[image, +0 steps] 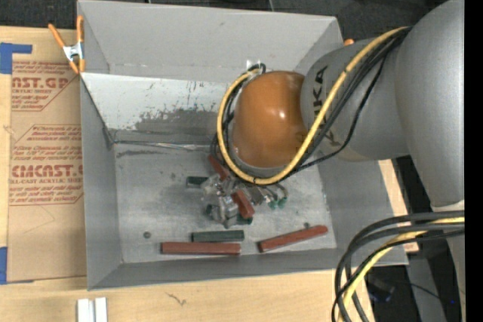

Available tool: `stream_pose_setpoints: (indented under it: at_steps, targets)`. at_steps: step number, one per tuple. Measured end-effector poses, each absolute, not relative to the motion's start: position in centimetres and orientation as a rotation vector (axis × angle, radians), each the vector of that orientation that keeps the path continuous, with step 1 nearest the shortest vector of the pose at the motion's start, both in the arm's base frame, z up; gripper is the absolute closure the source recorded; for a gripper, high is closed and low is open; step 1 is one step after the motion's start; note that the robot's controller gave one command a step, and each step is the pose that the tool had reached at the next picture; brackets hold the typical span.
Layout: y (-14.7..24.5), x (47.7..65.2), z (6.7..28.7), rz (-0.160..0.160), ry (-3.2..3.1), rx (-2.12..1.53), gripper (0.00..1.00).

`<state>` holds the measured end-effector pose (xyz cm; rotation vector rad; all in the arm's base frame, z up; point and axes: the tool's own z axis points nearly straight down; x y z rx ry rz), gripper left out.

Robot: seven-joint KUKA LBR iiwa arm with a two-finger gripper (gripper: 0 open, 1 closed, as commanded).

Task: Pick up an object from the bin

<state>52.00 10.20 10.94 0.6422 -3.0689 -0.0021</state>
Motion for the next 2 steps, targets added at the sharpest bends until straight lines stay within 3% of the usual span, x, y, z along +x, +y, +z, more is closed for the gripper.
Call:
stream_pose_setpoints:
  at_steps: [1, 2]
  targets:
    - [10.29, 52.23, 13.33, -0.001, -3.08, 0.644, 1.0]
    - [10.31, 52.19, 14.2, -0.001, -3.078, 0.645, 1.0]
